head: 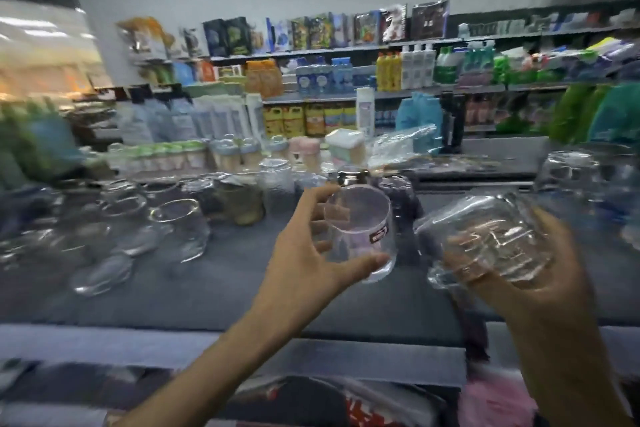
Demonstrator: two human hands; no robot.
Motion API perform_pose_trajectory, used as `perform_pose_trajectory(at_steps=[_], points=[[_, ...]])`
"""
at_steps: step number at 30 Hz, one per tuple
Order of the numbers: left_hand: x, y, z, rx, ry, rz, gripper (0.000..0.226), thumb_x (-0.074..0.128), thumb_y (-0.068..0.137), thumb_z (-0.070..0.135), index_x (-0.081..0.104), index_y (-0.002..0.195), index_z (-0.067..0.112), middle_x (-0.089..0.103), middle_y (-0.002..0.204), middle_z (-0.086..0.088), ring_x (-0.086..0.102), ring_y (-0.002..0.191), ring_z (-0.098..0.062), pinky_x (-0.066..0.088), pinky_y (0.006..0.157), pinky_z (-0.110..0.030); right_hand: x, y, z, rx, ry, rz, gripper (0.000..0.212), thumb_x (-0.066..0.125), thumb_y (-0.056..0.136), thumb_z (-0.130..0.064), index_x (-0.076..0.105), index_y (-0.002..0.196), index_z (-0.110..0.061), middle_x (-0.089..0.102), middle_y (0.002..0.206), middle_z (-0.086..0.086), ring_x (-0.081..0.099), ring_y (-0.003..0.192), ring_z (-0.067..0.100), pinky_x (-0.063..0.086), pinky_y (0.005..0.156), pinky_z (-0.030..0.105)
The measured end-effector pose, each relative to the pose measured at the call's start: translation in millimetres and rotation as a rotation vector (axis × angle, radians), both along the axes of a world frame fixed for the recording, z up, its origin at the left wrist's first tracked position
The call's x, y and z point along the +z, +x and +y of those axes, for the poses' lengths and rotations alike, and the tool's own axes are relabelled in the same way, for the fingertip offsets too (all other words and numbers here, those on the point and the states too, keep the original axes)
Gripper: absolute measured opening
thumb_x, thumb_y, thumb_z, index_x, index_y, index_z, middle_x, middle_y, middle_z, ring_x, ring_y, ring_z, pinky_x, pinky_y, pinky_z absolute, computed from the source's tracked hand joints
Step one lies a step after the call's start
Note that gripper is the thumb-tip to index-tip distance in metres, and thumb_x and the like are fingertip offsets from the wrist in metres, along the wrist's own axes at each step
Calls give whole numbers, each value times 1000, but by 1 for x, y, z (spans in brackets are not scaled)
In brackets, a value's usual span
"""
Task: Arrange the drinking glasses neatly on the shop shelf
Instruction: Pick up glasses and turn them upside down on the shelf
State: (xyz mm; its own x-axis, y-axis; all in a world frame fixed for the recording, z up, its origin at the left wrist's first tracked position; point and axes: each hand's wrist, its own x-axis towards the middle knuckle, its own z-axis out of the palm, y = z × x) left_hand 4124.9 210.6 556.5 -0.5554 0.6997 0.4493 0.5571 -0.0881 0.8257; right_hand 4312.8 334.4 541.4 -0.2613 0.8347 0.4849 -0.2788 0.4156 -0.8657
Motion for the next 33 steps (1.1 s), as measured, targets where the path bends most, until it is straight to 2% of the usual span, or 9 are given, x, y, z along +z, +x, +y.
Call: perform_pose_trajectory(at_steps=[2, 4, 8, 10, 12, 16, 24, 28, 33], points=[[-10, -26, -44, 93, 1, 21, 81, 97, 65, 37, 49, 130, 48, 67, 116, 17, 66, 110, -3, 52, 86, -16, -2, -34, -24, 101, -23, 11, 71, 88, 46, -20, 62, 111, -32, 78, 91, -19, 74, 79, 0, 58, 66, 14], [-19, -51, -84, 166, -7, 12, 83, 98, 65, 35, 50, 131, 48, 67, 116, 18, 66, 110, -4, 52, 90, -19, -5, -67, -47, 165, -24, -24, 78, 97, 41, -30, 62, 111, -35, 77, 93, -21, 73, 79, -2, 57, 64, 13], [-31, -95, -153, 278, 15, -27, 83, 100, 59, 35, 55, 126, 52, 69, 115, 17, 66, 108, -3, 53, 89, -17, -12, -130, -92, 294, -59, -80, 88, 102, 40, -22, 63, 118, -31, 77, 99, -13, 71, 80, -1, 54, 66, 11], [-38, -115, -184, 329, 12, -35, 85, 99, 55, 41, 55, 128, 52, 70, 115, 16, 67, 109, -5, 56, 92, -26, -18, -156, -112, 323, -53, -111, 90, 99, 39, -18, 63, 121, -29, 77, 101, -10, 71, 82, 1, 54, 68, 11], [-42, -133, -212, 378, 10, -38, 86, 101, 57, 35, 56, 129, 51, 70, 114, 16, 68, 109, -6, 58, 91, -31, -25, -179, -130, 335, -61, -120, 84, 92, 46, -18, 63, 125, -25, 77, 100, -7, 71, 82, 1, 53, 68, 11], [-49, -168, -257, 485, 18, -27, 85, 98, 60, 31, 54, 130, 49, 68, 114, 17, 66, 105, -1, 57, 85, -23, -33, -215, -161, 341, -76, -147, 84, 95, 48, -23, 62, 125, -24, 77, 100, -10, 71, 83, 1, 53, 66, 11], [-61, -219, -284, 554, 4, -57, 87, 98, 58, 39, 51, 132, 45, 65, 119, 21, 60, 109, 7, 54, 90, -26, -40, -248, -197, 277, -116, -142, 83, 90, 50, -33, 61, 128, -26, 76, 103, -9, 73, 87, 4, 54, 69, 13], [-64, -230, -284, 516, -3, -70, 87, 97, 58, 42, 52, 132, 40, 63, 118, 24, 58, 105, 12, 48, 81, -14, -39, -252, -205, 242, -110, -145, 80, 89, 51, -31, 61, 126, -27, 76, 100, -14, 72, 85, 1, 54, 67, 13], [-65, -239, -277, 513, -9, -77, 87, 97, 56, 48, 53, 132, 40, 67, 113, 19, 63, 107, 2, 56, 92, -33, -41, -252, -207, 214, -117, -158, 79, 90, 56, -32, 61, 129, -26, 76, 108, -4, 74, 93, 10, 55, 78, 25]])
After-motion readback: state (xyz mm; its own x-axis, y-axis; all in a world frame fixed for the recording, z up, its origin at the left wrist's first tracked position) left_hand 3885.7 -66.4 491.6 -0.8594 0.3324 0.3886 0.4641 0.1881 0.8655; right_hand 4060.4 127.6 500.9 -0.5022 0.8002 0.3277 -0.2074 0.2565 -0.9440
